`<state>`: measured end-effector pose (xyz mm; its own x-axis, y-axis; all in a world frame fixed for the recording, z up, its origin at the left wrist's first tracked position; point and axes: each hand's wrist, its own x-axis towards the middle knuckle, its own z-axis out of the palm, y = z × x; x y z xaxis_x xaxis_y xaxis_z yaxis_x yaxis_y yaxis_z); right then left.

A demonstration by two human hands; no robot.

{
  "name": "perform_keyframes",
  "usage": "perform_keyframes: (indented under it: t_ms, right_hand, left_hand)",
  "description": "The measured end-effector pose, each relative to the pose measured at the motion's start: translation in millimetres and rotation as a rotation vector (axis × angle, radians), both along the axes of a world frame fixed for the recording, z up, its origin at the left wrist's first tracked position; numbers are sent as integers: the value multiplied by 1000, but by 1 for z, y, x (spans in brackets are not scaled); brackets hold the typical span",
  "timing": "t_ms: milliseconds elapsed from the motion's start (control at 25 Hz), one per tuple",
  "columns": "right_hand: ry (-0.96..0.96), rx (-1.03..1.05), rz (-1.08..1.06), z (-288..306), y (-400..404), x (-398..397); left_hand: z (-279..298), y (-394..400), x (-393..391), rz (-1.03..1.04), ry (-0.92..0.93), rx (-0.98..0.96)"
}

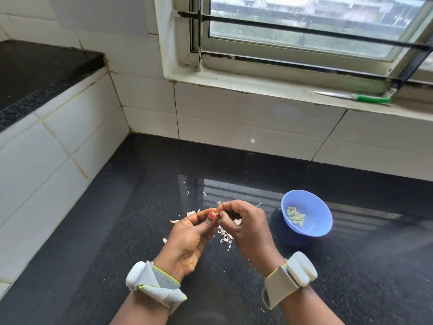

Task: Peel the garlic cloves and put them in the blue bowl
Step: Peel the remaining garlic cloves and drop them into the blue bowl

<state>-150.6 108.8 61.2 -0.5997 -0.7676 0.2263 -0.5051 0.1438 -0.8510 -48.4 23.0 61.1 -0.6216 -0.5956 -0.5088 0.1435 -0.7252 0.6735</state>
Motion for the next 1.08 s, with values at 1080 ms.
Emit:
perform_keyframes:
  t_ms: [1080]
  right_hand:
    - [-324, -53, 53, -3, 10, -9]
  left_hand:
    - [-12, 4, -7, -43, -192, -446]
